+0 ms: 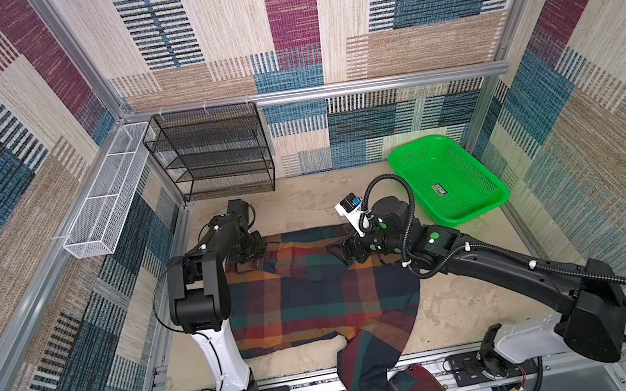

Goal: Fold and stack the long sleeve shirts

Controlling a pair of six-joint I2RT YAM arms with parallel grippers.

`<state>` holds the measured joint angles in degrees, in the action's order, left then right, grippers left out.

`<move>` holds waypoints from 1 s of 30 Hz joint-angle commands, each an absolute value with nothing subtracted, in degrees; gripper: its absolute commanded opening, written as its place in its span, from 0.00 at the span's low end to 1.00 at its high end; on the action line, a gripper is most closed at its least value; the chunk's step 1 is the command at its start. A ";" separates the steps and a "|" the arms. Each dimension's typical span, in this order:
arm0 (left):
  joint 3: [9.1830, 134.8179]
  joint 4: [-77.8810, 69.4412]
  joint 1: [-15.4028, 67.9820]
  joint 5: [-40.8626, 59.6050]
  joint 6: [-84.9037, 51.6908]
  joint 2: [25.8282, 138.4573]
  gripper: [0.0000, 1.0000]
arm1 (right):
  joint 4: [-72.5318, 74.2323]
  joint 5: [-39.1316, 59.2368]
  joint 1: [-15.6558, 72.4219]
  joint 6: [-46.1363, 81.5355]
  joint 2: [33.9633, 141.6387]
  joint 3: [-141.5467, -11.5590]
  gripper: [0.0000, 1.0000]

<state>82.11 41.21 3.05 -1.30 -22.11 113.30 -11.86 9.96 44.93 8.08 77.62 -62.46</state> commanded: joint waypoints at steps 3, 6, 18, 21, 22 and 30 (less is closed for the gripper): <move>82.69 41.95 3.08 -1.25 -19.95 114.17 0.27 | -9.62 10.62 44.91 8.60 77.76 -62.47 0.89; 82.84 42.02 3.08 -0.89 -19.67 114.60 0.24 | -9.57 10.63 44.91 8.81 77.87 -62.40 0.89; 83.56 42.45 2.99 0.06 -19.48 110.97 0.00 | -9.71 10.68 44.91 9.31 77.98 -62.32 0.89; 82.12 41.94 2.92 0.07 -19.78 108.68 0.00 | -9.85 11.07 44.91 9.49 78.20 -62.18 0.89; 81.68 42.01 2.91 -0.46 -19.71 108.43 0.00 | -9.76 11.16 44.91 9.53 78.22 -62.06 0.89; 83.97 44.56 2.83 -1.56 -18.55 114.51 0.49 | -10.26 12.14 44.91 9.67 79.01 -62.29 0.92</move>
<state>83.02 43.00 2.87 -1.21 -20.80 113.62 -11.84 11.42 44.93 9.17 78.70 -62.08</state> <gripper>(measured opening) 0.487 0.917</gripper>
